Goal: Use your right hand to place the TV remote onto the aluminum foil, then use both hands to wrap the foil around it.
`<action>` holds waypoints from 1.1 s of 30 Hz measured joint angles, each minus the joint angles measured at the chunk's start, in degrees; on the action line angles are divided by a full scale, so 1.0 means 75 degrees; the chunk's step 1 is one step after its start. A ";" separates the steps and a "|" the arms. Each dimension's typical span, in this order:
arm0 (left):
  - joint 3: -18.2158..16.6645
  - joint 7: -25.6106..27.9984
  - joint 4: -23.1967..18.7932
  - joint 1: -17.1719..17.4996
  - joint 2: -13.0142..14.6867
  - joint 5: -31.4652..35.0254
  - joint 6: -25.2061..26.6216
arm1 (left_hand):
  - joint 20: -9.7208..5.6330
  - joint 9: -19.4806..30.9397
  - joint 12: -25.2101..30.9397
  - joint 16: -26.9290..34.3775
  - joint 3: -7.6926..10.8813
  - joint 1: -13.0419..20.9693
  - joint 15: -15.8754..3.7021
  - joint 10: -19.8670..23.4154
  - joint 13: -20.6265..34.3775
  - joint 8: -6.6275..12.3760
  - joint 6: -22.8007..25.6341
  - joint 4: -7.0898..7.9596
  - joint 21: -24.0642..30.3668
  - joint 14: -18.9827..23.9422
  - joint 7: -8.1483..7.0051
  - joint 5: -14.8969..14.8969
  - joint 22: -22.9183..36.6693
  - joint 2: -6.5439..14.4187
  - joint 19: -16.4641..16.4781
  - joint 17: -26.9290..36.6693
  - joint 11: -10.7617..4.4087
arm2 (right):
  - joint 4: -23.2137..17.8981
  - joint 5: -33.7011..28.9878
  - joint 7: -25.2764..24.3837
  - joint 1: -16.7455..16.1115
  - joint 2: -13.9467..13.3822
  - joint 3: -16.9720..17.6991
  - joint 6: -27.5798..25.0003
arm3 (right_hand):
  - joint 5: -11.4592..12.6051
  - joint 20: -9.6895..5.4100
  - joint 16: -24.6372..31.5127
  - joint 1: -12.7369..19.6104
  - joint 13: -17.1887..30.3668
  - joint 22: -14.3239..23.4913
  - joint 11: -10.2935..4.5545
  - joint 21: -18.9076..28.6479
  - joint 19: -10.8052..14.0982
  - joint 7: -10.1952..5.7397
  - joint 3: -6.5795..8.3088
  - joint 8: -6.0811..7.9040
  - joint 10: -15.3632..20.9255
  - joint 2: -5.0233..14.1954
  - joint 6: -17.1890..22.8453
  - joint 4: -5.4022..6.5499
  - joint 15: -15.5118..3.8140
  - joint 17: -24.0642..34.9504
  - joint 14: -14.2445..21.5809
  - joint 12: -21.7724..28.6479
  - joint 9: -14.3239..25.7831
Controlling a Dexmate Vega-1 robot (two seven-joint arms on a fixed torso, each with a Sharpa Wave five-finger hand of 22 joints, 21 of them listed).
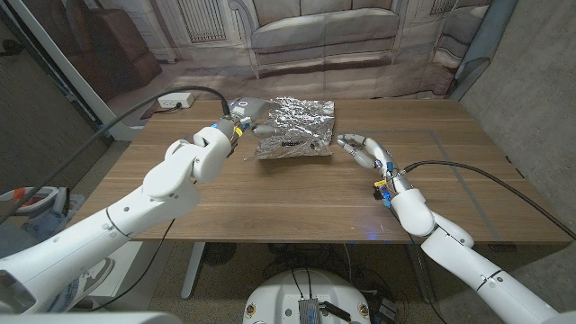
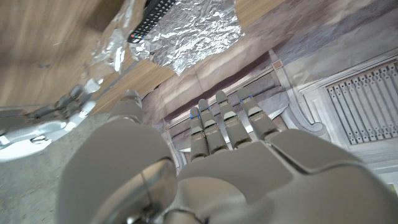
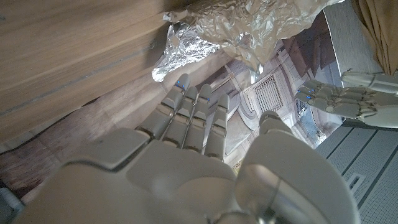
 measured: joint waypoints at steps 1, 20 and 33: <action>-0.0089 0.0001 -0.0193 0.0154 0.0107 -0.0018 0.0000 | 0.0000 0.0000 0.0000 0.0000 -0.0022 0.0000 0.0000 0.0000 0.0000 0.0000 0.0000 0.0022 0.0000 0.0000 0.0000 0.0000 0.0000 0.0000 0.0000 0.0000 0.0000 | 0.0000 -0.0003 0.0002 0.0002 0.0000 -0.0009 -0.0005 | 0.0000 0.0000 0.0000 0.0000 0.0000 0.0000 0.0000 0.0000 0.0000 0.0000 0.0000 0.0000 0.0000 0.0000 0.0000 0.0000 0.0000 0.0000 0.0000 0.0000 0.0000; 0.0903 0.0233 -0.0121 0.0617 -0.0239 0.2092 0.0920 | 0.0001 -0.0001 0.0000 0.0000 -0.0064 -0.0078 0.0015 -0.0099 0.0001 0.0033 -0.0151 0.0000 0.0000 -0.0097 -0.0037 0.0057 0.0001 -0.0081 0.0000 -0.0001 -0.0072 | -0.0009 0.0002 0.0162 0.0122 -0.0069 -0.0133 -0.0178 | 0.0000 0.0000 0.0000 -0.0033 0.0000 0.0000 0.0000 0.0000 0.0000 0.0000 -0.0043 0.0000 0.0000 0.0034 -0.0001 -0.0042 0.0000 0.0000 0.0000 0.0000 0.0000; 0.1622 0.0324 0.0834 0.0238 -0.1023 0.2554 0.1119 | -0.0025 -0.0001 0.0072 0.0059 -0.0127 -0.0046 -0.0017 -0.0008 0.0002 0.0140 -0.0022 0.0002 0.0001 -0.0005 -0.0027 0.0057 0.0001 -0.0112 0.0084 -0.0001 -0.0100 | -0.0129 0.0079 0.0208 -0.0022 -0.0111 -0.0025 -0.0428 | 0.0000 0.0000 0.0000 -0.0040 0.0000 0.0000 0.0000 0.0001 0.0000 0.0000 -0.0043 -0.0034 0.0000 0.0041 -0.0001 -0.0042 0.0000 0.0000 0.0000 0.0000 0.0000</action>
